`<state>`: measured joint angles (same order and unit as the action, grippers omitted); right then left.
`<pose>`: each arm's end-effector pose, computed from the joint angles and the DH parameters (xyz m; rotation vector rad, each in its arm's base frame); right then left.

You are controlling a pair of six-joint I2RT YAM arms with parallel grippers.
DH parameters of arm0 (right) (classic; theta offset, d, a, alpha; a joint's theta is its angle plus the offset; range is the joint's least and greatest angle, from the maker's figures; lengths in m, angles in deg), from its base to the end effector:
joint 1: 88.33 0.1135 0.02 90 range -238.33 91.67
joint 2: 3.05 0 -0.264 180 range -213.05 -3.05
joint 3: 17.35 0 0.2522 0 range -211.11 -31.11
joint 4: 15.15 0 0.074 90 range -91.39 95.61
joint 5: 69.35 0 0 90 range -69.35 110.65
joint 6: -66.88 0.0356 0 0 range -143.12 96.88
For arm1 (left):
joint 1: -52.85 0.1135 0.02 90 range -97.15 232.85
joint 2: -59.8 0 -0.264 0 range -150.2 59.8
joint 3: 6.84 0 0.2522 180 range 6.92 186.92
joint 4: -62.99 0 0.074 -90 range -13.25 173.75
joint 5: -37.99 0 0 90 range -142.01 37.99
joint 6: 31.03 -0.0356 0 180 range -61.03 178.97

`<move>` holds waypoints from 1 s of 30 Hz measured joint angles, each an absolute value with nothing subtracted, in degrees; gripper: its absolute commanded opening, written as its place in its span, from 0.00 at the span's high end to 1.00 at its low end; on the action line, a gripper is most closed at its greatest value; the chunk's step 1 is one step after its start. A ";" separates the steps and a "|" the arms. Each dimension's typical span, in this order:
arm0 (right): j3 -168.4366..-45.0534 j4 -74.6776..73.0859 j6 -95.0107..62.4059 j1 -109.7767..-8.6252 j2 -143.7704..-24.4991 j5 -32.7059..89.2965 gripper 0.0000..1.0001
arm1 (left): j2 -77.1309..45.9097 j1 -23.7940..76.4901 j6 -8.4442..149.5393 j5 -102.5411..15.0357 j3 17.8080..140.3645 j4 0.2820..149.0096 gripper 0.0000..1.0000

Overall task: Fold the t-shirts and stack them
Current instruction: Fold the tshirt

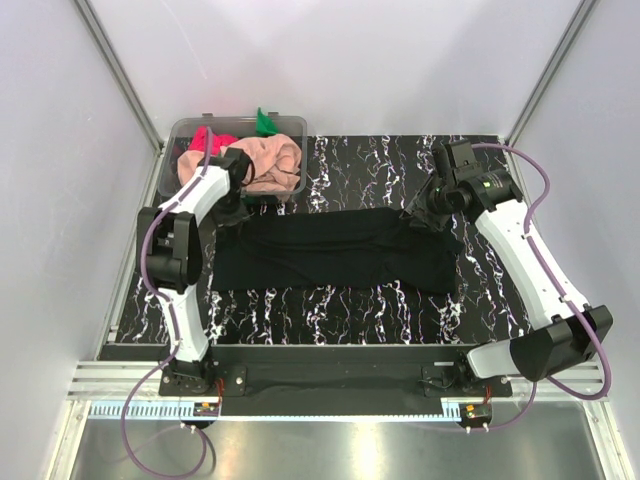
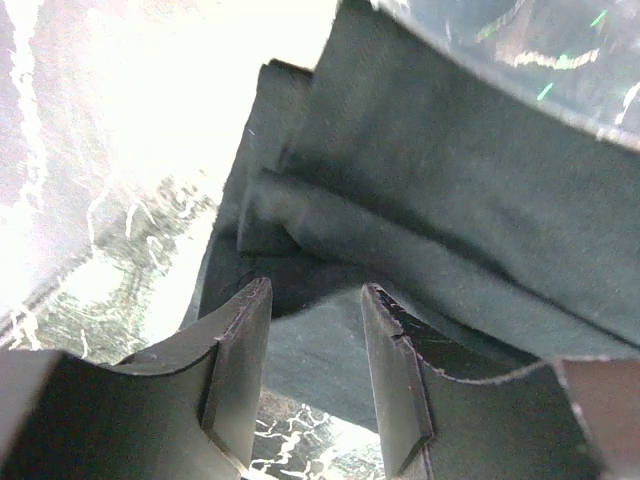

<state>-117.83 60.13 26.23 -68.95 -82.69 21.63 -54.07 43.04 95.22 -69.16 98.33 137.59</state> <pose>0.2563 0.0908 0.3738 0.6643 2.5095 0.4882 0.3848 -0.0559 0.2095 -0.6878 2.8161 0.3359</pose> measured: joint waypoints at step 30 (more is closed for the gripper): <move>-104.87 57.39 22.82 -68.93 -89.82 24.75 0.60 | -35.10 32.82 89.43 -59.92 83.93 139.73 0.53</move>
